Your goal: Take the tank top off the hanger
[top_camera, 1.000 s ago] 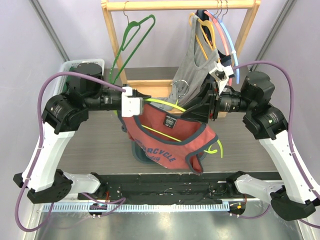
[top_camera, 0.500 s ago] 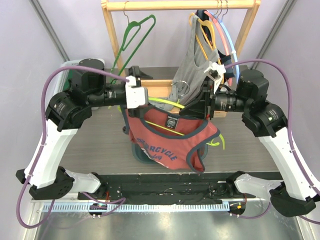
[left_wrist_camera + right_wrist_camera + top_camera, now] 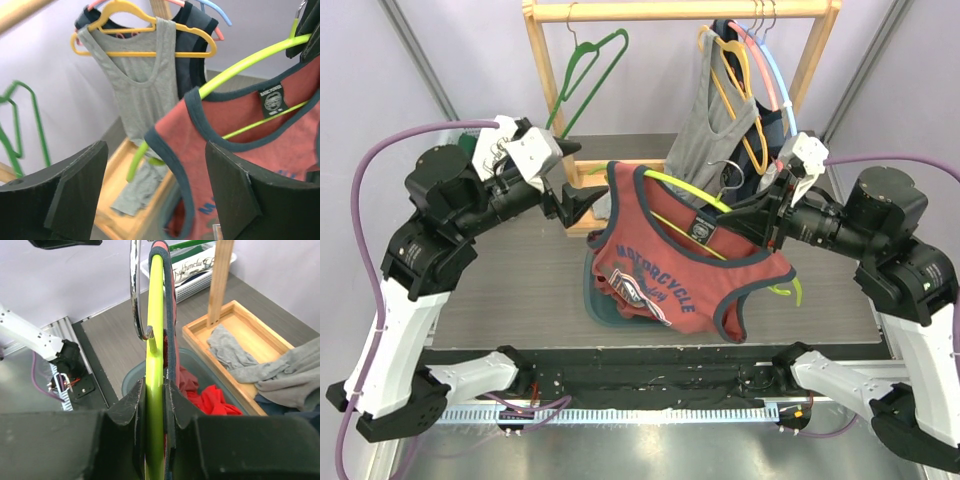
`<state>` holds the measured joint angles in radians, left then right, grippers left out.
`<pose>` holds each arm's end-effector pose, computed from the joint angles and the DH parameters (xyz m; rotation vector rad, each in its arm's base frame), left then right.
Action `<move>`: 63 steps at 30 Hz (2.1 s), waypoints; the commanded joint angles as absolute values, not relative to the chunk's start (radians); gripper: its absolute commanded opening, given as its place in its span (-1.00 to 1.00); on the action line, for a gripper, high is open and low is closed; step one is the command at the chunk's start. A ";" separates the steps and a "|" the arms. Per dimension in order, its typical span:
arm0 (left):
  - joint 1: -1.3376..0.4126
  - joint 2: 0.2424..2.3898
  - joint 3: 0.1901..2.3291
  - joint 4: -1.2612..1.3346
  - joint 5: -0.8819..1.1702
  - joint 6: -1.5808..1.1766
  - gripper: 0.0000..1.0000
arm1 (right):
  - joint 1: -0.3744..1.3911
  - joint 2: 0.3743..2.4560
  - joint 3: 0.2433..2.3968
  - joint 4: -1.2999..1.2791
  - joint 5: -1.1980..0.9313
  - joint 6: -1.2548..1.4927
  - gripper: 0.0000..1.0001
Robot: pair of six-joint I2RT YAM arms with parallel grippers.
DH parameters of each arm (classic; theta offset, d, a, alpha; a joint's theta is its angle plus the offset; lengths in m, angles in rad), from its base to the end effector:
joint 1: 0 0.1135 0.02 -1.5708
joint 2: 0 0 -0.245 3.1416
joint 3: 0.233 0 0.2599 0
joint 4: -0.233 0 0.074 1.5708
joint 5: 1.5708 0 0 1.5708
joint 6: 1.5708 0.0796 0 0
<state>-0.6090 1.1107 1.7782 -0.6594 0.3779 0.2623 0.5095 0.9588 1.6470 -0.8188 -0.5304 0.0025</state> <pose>0.1642 -0.1503 0.5379 0.9326 1.2896 -0.5661 0.1357 0.1219 0.5024 -0.8212 1.5494 0.8271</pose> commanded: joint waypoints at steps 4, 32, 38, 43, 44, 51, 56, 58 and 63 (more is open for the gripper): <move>-0.589 1.089 1.643 -0.561 0.402 0.052 0.51 | 0.512 0.942 1.698 -0.775 -0.463 -0.023 -0.98; -0.589 1.212 1.658 -0.449 0.479 -0.086 -1.00 | 0.512 0.916 1.669 -0.756 -0.496 -0.008 -0.98; -0.574 1.189 1.698 -0.457 0.480 -0.080 -1.00 | 0.512 0.893 1.643 -0.781 -0.468 -0.018 -0.98; -0.549 1.183 1.782 -0.474 0.474 -0.071 -1.00 | 0.512 0.862 1.603 -0.801 -0.448 -0.020 -0.98; -0.546 1.183 1.787 -0.476 0.472 -0.068 -1.00 | 0.512 0.856 1.594 -0.804 -0.443 -0.020 -0.98; -0.534 1.128 1.654 -0.483 0.557 -0.112 -0.26 | 0.512 0.844 1.618 -0.819 -0.423 -0.025 -0.98; -0.534 1.083 1.513 -0.480 0.615 -0.146 0.32 | 0.512 0.867 1.661 -0.808 -0.428 -0.023 -0.98; -0.534 1.083 1.480 -0.476 0.634 -0.146 0.34 | 0.511 0.873 1.667 -0.796 -0.442 -0.017 -0.98; -0.548 1.115 1.465 -0.450 0.643 -0.138 0.34 | 0.512 0.879 1.671 -0.766 -0.471 -0.002 -0.98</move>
<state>-0.5388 1.1107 1.4536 -0.5011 0.6041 -0.1276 0.5087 0.8764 1.6291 -0.8810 -0.4454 -0.0162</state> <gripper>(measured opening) 0.671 0.202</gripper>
